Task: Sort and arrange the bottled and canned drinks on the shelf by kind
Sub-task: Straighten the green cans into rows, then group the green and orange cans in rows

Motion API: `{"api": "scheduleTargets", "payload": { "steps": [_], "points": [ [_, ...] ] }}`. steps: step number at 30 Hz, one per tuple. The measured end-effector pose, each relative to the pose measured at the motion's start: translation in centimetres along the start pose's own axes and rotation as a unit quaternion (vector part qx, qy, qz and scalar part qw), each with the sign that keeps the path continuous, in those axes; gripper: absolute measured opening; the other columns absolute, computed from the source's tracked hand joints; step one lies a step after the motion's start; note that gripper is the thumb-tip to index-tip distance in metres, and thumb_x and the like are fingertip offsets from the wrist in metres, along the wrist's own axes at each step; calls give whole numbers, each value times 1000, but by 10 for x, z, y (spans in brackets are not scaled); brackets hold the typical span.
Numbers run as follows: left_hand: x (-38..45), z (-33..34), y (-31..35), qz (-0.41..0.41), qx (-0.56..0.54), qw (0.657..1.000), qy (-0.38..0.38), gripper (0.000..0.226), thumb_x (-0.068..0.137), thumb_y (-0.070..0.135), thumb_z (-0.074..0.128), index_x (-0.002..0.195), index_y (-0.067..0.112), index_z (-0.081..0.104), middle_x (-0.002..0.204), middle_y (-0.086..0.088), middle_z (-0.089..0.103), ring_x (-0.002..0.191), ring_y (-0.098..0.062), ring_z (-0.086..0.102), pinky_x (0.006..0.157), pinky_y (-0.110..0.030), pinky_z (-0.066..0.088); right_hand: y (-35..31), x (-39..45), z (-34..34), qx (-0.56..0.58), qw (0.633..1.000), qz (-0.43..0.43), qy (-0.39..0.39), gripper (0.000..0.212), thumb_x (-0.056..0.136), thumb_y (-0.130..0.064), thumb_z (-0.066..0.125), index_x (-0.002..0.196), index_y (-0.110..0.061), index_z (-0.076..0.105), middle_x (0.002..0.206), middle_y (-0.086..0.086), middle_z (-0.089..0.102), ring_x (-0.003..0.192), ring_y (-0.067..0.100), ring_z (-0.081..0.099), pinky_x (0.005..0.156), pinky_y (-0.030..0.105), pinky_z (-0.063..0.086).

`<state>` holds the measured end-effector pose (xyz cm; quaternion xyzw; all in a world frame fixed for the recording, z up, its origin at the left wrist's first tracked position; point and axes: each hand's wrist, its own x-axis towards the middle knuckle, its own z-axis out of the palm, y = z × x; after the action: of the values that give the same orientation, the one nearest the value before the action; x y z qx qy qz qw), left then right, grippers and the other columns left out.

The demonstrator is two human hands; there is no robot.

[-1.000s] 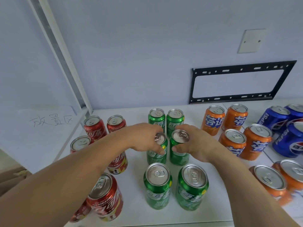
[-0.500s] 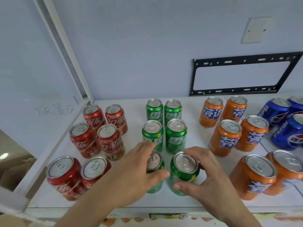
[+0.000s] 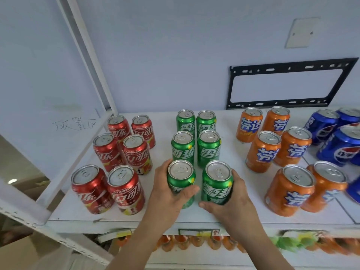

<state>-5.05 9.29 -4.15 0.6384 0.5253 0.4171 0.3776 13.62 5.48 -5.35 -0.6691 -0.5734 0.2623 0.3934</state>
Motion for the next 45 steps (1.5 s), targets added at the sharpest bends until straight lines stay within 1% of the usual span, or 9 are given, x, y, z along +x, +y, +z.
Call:
{"api": "scheduleTargets", "payload": {
  "steps": [4,9,12,18,24,28,31,37,45],
  "points": [
    [2,-5,-15,8,-23,1000,-17,83,61,65,78,132,38,43,124,14,61,114,0,58,97,-27,50,2,-2,0,-22,1000,-1,-4,102,63,-42,86,145,-38,25,126,-16,50,113,9,53,91,25,44],
    [-1,-17,-18,11,-46,996,-76,70,83,38,77,141,36,38,124,24,61,116,3,58,94,-15,47,2,-4,-5,-26,999,13,-28,89,68,-38,84,140,-38,31,109,-22,53,100,6,54,81,20,40],
    [-7,-17,-19,2,-24,997,-78,67,81,31,79,130,51,38,121,28,60,111,14,55,89,-6,44,0,-6,1,-32,999,29,-14,91,63,-45,85,137,-34,34,116,-14,55,106,11,55,85,26,43],
    [-6,-21,-24,-22,-1,995,-98,81,73,52,79,142,34,40,127,19,62,115,-1,59,101,-31,48,0,-7,5,-50,997,49,-14,85,64,-46,85,133,-28,40,123,-5,61,107,18,58,84,28,44],
    [-16,-20,-9,-37,25,995,-90,77,78,40,80,141,29,37,122,17,57,111,-7,56,93,-25,41,-12,-13,0,-42,996,65,-34,100,53,-46,90,136,-30,37,129,-6,57,116,16,56,98,34,46],
    [-28,-19,16,27,125,991,-29,87,75,57,74,144,24,32,142,2,50,127,-18,51,108,-42,43,-31,-23,-16,-102,991,75,-42,122,57,-59,84,151,-22,16,150,8,37,132,26,44,106,45,41],
    [-25,-28,46,120,286,950,41,85,88,59,58,152,12,24,158,-9,30,142,-26,33,112,-44,35,-56,-27,-45,-209,977,45,-11,108,77,-59,69,154,-20,4,159,8,22,138,30,36,108,46,37],
    [1,-10,116,264,388,883,14,53,95,45,56,135,10,54,142,-9,51,126,-30,50,100,-43,42,-81,-6,-115,-306,951,-30,14,51,88,-50,59,131,-23,51,133,3,48,117,26,53,91,37,45],
    [69,78,166,210,350,911,-58,50,98,46,50,140,20,50,146,-1,46,129,-22,46,101,-34,39,-51,75,-199,-305,951,-29,35,48,92,-44,57,132,-19,53,136,6,53,118,25,53,85,32,40]
  ]
}}
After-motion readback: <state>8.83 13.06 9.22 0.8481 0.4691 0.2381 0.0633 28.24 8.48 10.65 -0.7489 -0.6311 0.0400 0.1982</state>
